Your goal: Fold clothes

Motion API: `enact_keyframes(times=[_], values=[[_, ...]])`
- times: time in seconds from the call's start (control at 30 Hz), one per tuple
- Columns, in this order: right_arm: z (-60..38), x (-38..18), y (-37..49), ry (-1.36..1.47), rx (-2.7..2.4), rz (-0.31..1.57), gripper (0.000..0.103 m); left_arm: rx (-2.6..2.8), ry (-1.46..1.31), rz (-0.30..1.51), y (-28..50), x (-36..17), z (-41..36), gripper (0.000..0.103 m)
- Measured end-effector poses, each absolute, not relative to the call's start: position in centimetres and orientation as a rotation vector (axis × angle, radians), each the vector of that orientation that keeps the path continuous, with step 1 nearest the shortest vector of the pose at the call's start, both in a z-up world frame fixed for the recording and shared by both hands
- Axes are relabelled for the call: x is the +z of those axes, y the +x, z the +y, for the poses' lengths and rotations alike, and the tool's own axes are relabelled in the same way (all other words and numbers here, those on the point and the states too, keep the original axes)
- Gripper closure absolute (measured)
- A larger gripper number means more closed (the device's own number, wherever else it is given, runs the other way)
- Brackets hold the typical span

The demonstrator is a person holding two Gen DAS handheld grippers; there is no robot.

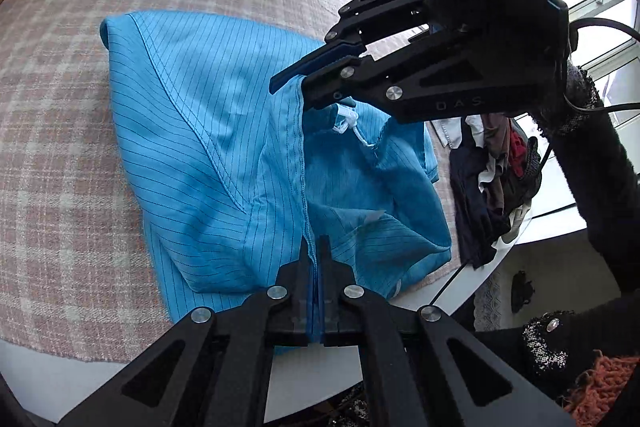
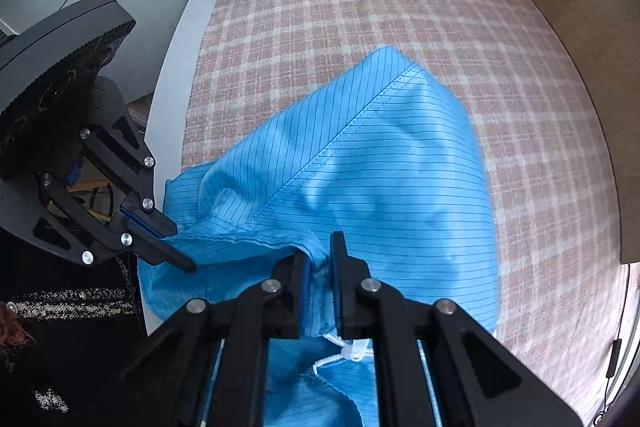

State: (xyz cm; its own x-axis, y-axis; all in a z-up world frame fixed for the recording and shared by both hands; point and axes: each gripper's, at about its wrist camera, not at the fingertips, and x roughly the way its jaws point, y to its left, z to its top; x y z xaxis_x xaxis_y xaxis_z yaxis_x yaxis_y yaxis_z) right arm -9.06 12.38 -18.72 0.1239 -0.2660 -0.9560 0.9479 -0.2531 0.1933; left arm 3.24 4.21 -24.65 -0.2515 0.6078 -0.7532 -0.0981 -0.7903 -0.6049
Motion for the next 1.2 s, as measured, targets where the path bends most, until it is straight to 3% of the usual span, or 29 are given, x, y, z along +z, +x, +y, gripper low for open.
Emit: enact_keyframes(times=[0.03,0.1,0.17,0.27,0.4,0.47,0.53,0.6,0.63,0.7,0.93,1.07,1.2], values=[[12.2,-19.2,-9.8,1.313,-1.408,0.751,0.086,2.068,-1.55,-0.693,3.3,-25.3,3.0,0.103],[11.9,-20.2,-11.1,1.363,-1.453,0.746,0.059,2.019,-1.542,-0.85,3.4,-26.7,0.9,0.103],[12.9,-19.9,-11.5,1.388,-1.465,0.703,0.059,1.955,-1.504,-0.973,3.4,-27.7,-0.4,0.103],[14.9,-18.5,-11.2,1.381,-1.467,0.631,0.057,1.922,-1.507,-0.957,3.2,-28.1,-0.3,0.102],[16.2,-18.7,-11.4,1.431,-1.456,0.527,0.058,1.922,-1.546,-0.904,2.1,-27.8,0.1,0.1],[16.0,-19.6,-11.0,1.457,-1.43,0.518,0.067,1.978,-1.545,-0.843,1.4,-27.1,0.3,0.078],[15.8,-19.8,-10.4,1.465,-1.4,0.517,0.078,2.022,-1.53,-0.78,0.3,-26.4,0.7,0.073],[15.9,-19.4,-9.8,1.463,-1.36,0.496,0.082,1.981,-1.514,-0.743,-0.7,-26.3,1.5,0.078],[15.9,-19.1,-9.5,1.462,-1.338,0.484,0.084,1.961,-1.507,-0.725,-1.2,-26.3,1.8,0.096],[15.9,-18.6,-9.1,1.462,-1.309,0.486,0.087,1.92,-1.491,-0.689,-2.1,-26.3,2.6,0.103],[18.4,-19.0,-14.5,1.521,-1.555,0.322,0.086,1.719,-1.514,-0.963,-2.2,-29.6,0.4,0.103],[17.0,-21.4,-13.9,1.531,-1.616,0.46,0.085,1.718,-1.557,-0.969,-1.8,-30.9,0.8,0.103],[19.7,-17.2,-12.3,1.425,-1.754,0.407,0.085,1.694,-1.521,-1.075,-2.3,-30.5,-0.6,0.097]])
